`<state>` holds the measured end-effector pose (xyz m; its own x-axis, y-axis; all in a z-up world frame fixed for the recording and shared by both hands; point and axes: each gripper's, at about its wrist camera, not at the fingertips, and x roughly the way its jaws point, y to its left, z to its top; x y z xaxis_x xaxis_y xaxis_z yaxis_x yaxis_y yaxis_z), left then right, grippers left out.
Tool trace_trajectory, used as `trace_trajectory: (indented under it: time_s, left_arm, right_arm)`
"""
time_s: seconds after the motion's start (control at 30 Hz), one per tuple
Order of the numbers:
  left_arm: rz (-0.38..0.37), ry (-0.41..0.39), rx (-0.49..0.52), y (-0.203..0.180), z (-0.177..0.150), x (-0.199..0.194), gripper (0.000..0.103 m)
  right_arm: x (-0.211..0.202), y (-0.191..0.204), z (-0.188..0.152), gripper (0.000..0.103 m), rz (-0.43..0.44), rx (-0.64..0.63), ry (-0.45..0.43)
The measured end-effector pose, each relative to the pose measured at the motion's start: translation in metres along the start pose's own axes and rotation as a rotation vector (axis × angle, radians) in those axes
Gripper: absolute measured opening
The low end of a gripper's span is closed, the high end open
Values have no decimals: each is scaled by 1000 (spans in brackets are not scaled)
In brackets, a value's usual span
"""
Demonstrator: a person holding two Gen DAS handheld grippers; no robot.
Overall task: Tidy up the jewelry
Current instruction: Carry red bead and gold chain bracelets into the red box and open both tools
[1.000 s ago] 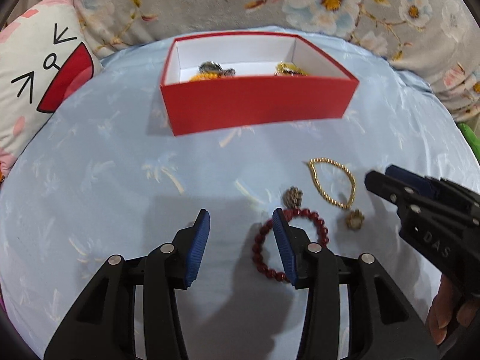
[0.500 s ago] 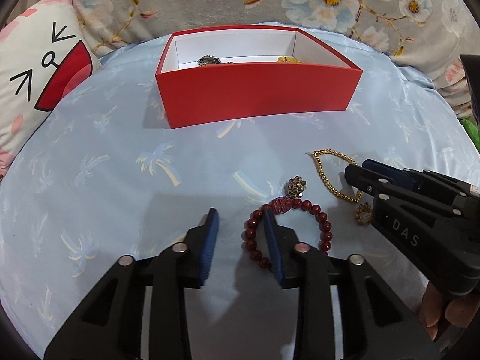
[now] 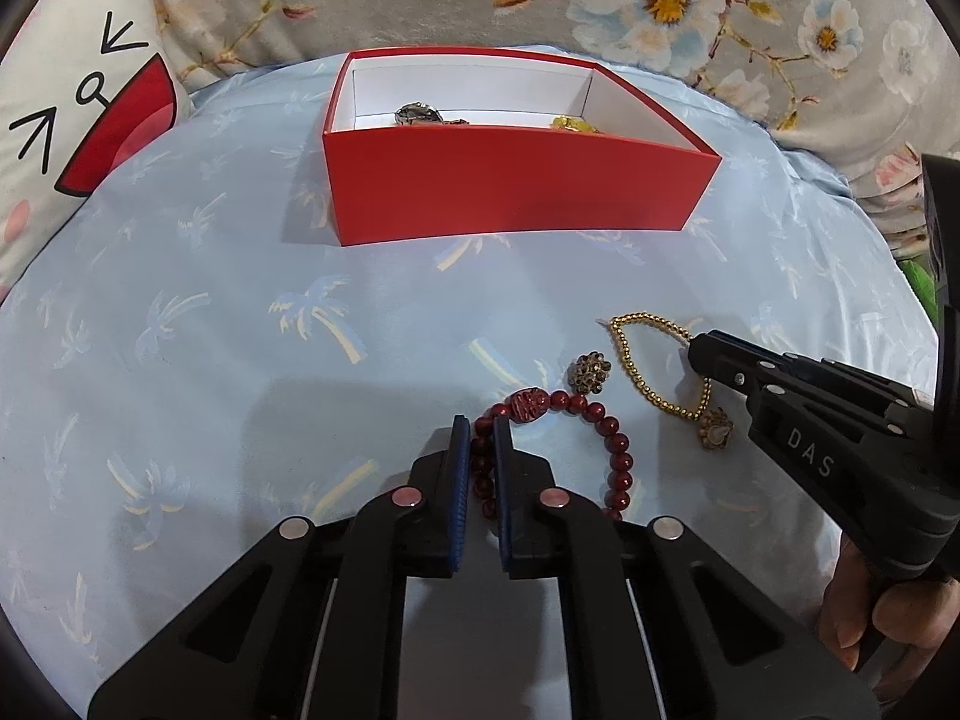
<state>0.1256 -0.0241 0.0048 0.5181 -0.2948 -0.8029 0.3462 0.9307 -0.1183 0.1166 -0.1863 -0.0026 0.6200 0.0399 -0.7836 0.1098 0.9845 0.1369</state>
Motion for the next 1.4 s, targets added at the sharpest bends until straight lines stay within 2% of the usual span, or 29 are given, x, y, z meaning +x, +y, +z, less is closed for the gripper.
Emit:
trace_trajectory:
  time_s: [0.63, 1.4]
  left_arm:
    - [-38, -50, 4, -2, 27, -34, 7]
    - [20, -173, 75, -11, 97, -61, 7]
  right_arm:
    - [-39, 5, 22, 4, 35, 3, -100]
    - [-69, 19, 66, 4, 60, -34, -204]
